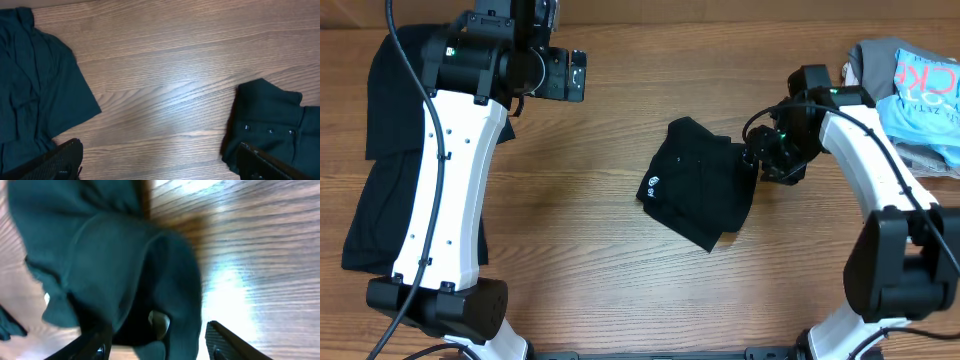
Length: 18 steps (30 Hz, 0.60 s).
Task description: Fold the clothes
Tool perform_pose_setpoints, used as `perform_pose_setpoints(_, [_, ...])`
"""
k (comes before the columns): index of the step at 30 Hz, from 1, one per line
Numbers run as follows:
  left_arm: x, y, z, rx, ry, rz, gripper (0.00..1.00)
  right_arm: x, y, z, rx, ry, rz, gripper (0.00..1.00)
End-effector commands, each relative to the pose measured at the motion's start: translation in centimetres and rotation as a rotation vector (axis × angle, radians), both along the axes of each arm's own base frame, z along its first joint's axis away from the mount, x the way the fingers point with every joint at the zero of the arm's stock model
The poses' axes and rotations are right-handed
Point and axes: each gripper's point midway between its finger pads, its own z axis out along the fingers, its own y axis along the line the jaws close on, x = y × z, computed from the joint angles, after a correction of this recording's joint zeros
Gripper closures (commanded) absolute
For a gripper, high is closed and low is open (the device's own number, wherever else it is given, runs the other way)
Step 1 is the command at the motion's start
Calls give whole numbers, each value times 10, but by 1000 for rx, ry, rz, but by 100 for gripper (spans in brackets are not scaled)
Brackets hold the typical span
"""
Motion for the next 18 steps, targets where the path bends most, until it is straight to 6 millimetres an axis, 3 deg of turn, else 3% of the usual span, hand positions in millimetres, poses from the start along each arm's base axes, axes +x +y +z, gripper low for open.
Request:
perform_pose_setpoints(1, [2,3,-7,23,16,-10,0,0,10,55,-6,-178,133,36])
perform_pose_setpoints(4, [2,5,-7,31,17,-4,0,-8,14,64,-53,-213,202,36])
perform_pose_setpoints(7, [3,6,-7,33,12,-2,0,-13,23,57,-78,-211,266,36])
perform_pose_setpoints(12, [3,6,-6,34,9,-2,0,-34,38,18,-73,-148,313,39])
perform_pose_setpoints(18, [4,6,-6,33,8,-2,0,-65,35,-22,-78,-41,299,46])
